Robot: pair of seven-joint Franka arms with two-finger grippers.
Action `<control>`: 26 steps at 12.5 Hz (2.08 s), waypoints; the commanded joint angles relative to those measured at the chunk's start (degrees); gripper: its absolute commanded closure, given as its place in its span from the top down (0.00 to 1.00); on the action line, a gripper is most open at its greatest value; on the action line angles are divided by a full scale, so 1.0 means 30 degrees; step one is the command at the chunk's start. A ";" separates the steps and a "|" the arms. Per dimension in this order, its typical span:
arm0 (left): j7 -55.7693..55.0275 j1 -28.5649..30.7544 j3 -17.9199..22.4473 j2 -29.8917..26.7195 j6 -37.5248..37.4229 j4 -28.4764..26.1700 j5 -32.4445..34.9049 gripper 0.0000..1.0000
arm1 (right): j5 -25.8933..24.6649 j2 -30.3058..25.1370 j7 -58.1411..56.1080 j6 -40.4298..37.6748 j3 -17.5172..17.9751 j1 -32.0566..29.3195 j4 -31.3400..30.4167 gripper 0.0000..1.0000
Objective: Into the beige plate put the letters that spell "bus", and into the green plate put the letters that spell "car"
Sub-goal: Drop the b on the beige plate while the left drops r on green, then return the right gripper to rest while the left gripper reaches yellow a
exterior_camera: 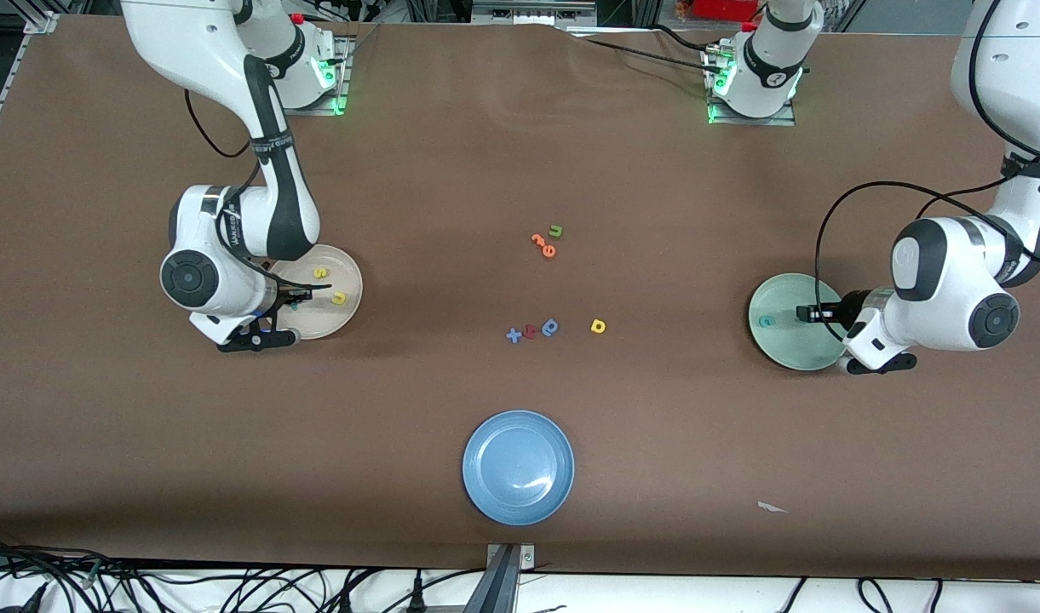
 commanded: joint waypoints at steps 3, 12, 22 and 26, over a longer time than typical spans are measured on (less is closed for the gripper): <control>-0.4936 -0.0639 -0.1840 -0.0337 -0.0009 0.0789 0.0171 1.00 | 0.1827 0.0382 -0.0144 0.0554 0.0127 0.0091 -0.0550 1.00; -1.4359 -0.7168 -0.2372 0.1419 0.7750 0.1405 0.0347 0.99 | 0.1713 -0.0029 0.2231 -0.7727 -0.1186 0.0179 0.7817 1.00; -1.6145 -1.1215 -0.0467 0.3530 0.8371 0.2548 0.2072 0.85 | 0.1655 -0.0409 0.1908 -1.4325 -0.3827 -0.0583 1.4920 1.00; -1.7143 -1.1714 -0.0438 0.4057 0.8371 0.2577 0.3098 0.74 | -0.3306 -0.5228 0.2289 -1.2761 0.3666 -0.4866 1.1011 1.00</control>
